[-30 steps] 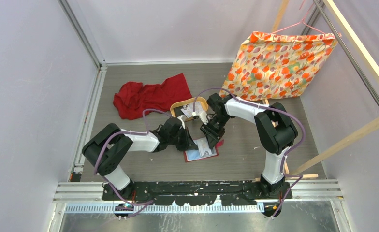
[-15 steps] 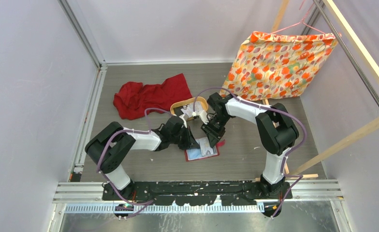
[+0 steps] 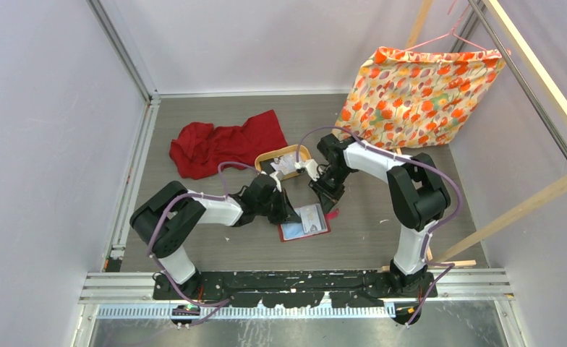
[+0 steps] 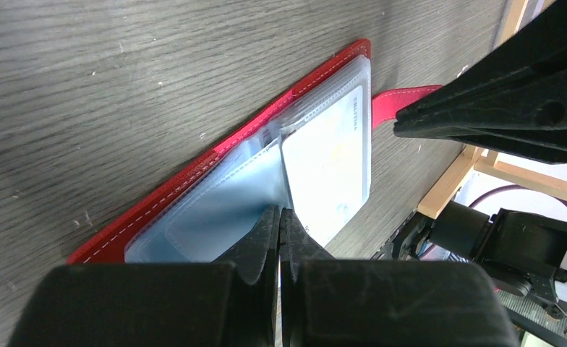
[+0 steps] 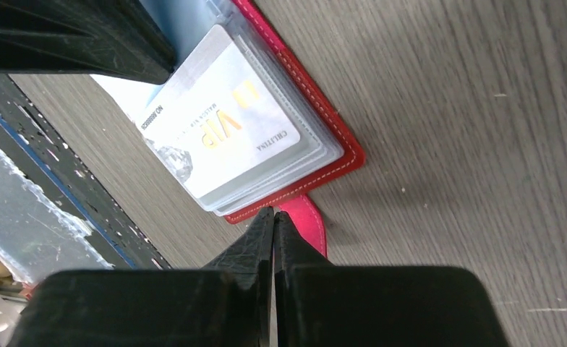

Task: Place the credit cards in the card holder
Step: Insert the credit card into the card holder.

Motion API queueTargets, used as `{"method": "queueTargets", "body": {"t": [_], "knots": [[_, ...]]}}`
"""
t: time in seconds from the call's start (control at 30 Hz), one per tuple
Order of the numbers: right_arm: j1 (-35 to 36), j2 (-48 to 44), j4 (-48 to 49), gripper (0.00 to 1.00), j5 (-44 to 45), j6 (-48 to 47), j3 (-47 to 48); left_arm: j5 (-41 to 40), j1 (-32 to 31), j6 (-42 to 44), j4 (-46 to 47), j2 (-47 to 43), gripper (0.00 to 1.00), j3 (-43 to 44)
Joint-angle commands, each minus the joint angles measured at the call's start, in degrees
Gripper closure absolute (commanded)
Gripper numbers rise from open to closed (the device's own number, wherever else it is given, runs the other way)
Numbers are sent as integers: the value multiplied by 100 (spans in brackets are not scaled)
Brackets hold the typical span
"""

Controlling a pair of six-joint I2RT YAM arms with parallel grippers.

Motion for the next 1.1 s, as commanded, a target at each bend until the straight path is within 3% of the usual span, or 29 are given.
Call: {"method": "queueTargets", "body": {"t": [0.0,0.7,1.07], "knots": [[13,219,-51,95,127,125,196,38,-92,-49,263,129,99,137],[88,483,0,94,-277,330,239,-65,-429,-107,438,363,99,404],[-208,-218,-81,91,-525,20,171,-921,-399,672,-994,-650,89,94]]}}
